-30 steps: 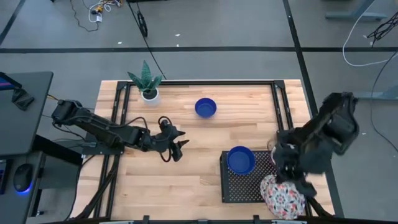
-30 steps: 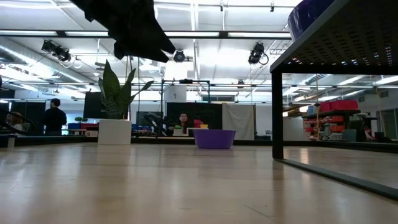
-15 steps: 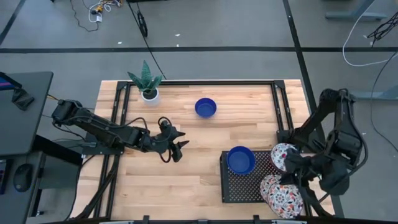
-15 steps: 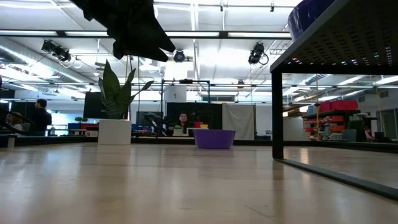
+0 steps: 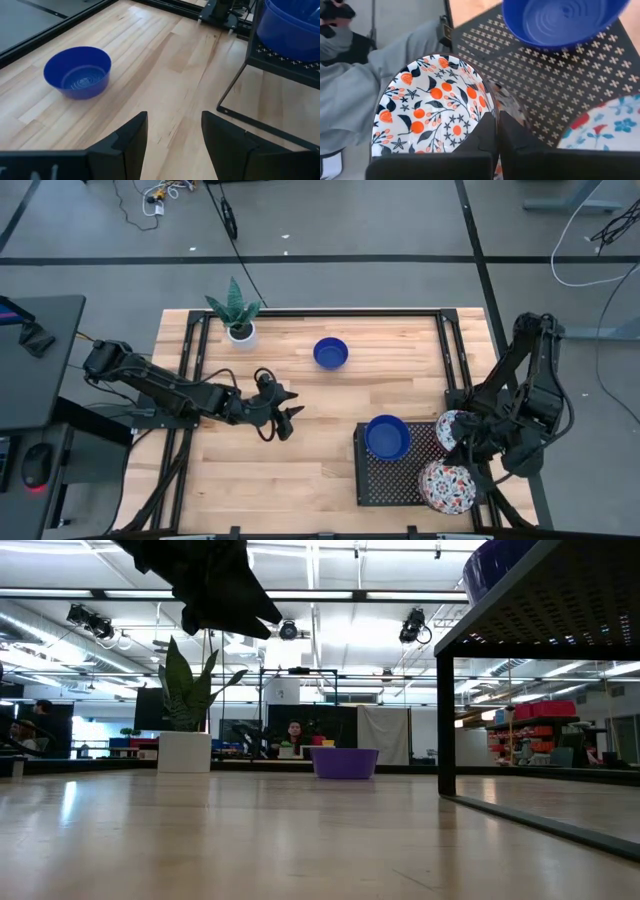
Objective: Pick & Place Mini bowls
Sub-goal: Stack the orange patterned bowl on the orange patterned bowl on the shelf
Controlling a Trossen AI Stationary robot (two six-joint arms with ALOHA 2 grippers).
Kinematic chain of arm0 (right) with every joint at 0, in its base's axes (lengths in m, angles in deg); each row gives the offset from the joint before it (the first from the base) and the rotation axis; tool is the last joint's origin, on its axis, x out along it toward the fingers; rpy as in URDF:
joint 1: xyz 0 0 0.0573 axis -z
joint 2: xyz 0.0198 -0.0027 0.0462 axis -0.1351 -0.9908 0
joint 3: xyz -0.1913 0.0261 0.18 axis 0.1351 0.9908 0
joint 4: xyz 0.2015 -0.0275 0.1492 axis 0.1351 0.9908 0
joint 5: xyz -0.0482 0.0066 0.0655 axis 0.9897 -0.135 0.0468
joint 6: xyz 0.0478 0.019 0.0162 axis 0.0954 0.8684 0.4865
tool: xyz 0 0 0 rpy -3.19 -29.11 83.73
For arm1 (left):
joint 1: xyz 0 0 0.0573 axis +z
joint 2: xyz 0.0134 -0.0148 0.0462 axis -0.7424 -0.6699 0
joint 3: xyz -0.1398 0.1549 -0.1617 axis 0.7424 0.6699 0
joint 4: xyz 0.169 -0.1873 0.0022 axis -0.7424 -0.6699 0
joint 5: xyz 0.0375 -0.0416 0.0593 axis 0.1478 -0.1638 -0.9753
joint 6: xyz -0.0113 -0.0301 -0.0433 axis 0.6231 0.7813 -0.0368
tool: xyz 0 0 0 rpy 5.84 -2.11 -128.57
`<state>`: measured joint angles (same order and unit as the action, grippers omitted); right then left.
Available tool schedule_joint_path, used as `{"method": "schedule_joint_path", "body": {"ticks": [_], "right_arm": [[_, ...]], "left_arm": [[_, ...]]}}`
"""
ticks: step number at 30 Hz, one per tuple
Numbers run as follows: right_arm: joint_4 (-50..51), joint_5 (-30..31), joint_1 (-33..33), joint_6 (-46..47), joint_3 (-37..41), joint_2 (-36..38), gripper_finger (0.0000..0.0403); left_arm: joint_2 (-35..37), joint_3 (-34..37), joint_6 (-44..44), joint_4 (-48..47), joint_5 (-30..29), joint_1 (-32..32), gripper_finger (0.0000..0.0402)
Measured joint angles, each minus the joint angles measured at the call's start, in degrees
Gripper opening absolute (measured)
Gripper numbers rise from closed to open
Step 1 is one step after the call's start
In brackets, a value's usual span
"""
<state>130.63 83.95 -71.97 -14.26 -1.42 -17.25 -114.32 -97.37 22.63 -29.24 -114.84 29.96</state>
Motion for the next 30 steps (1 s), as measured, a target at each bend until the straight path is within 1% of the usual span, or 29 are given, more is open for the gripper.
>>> {"method": "schedule_joint_path", "body": {"ticks": [5,9,14,23,30], "right_arm": [[0.1,-0.8,0.0,0.8,1.4,0.4,0.0000],[0.5,-1.3,0.0,1.5,1.4,0.4,0.0000],[3.4,-1.7,0.0,3.0,1.4,0.4,0.0000],[3.6,-1.6,0.0,3.2,1.4,0.4,0.0000],[-0.5,-2.1,0.0,1.9,4.6,0.4,0.0000]], "left_arm": [[0.0,0.0,0.0,0.0,0.0,0.0,0.0192],[0.0,0.0,0.0,0.0,0.0,0.0,0.0192],[0.0,0.0,0.0,0.0,0.0,0.0,0.0192],[0.0,0.0,0.0,0.0,0.1,0.0,0.0192],[0.0,0.0,0.0,0.0,0.2,0.0,0.0192]]}}
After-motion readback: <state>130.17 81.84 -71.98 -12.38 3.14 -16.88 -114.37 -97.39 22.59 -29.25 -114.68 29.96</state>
